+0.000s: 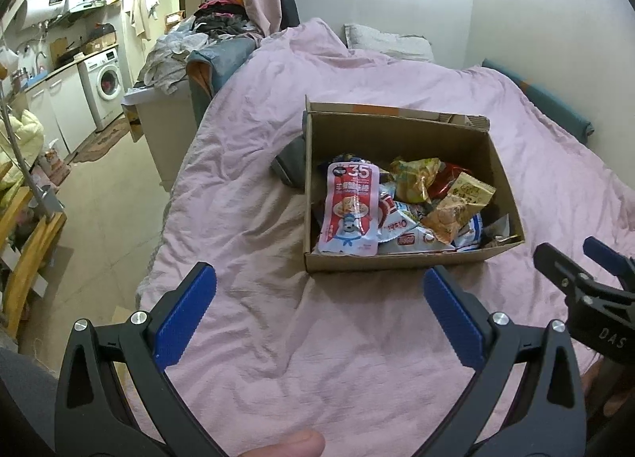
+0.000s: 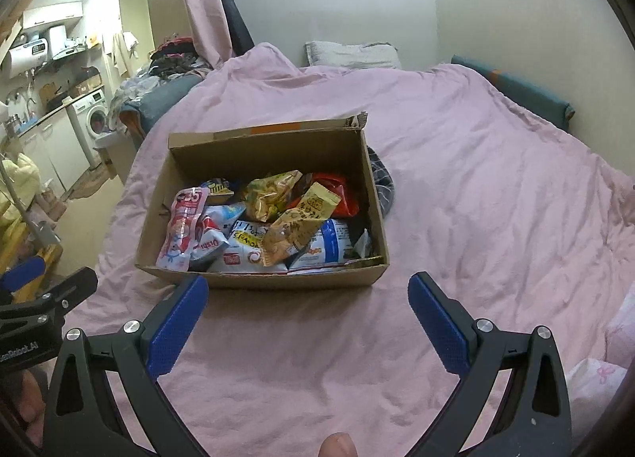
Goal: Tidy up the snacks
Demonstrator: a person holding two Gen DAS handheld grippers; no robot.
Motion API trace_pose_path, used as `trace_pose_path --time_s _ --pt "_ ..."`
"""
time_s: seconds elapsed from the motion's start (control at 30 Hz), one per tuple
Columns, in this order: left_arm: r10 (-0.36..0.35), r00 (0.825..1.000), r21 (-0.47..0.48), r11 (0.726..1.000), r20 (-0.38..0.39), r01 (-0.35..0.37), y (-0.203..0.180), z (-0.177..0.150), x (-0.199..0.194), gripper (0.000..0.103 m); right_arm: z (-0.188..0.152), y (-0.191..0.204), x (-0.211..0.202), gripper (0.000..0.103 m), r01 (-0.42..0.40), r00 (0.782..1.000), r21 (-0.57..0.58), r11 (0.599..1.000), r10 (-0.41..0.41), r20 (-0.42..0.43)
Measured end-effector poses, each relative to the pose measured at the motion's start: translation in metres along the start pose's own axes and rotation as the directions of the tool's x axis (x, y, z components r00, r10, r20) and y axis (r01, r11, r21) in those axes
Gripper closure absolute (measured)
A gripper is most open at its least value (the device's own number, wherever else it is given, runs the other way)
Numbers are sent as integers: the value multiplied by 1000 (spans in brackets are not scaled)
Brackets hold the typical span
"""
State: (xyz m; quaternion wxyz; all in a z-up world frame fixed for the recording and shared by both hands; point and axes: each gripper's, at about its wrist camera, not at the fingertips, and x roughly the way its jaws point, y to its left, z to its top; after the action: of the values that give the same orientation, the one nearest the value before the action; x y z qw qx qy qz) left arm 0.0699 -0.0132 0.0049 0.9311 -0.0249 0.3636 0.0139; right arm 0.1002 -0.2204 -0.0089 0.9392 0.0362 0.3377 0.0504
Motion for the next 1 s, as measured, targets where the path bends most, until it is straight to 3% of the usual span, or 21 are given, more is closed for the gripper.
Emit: trace_pose_path --time_s 1.0 --pt "11 999 -21 1000 -41 -12 2 -1 15 0 -3 -1 2 0 -14 1000 8 1000 14 -17"
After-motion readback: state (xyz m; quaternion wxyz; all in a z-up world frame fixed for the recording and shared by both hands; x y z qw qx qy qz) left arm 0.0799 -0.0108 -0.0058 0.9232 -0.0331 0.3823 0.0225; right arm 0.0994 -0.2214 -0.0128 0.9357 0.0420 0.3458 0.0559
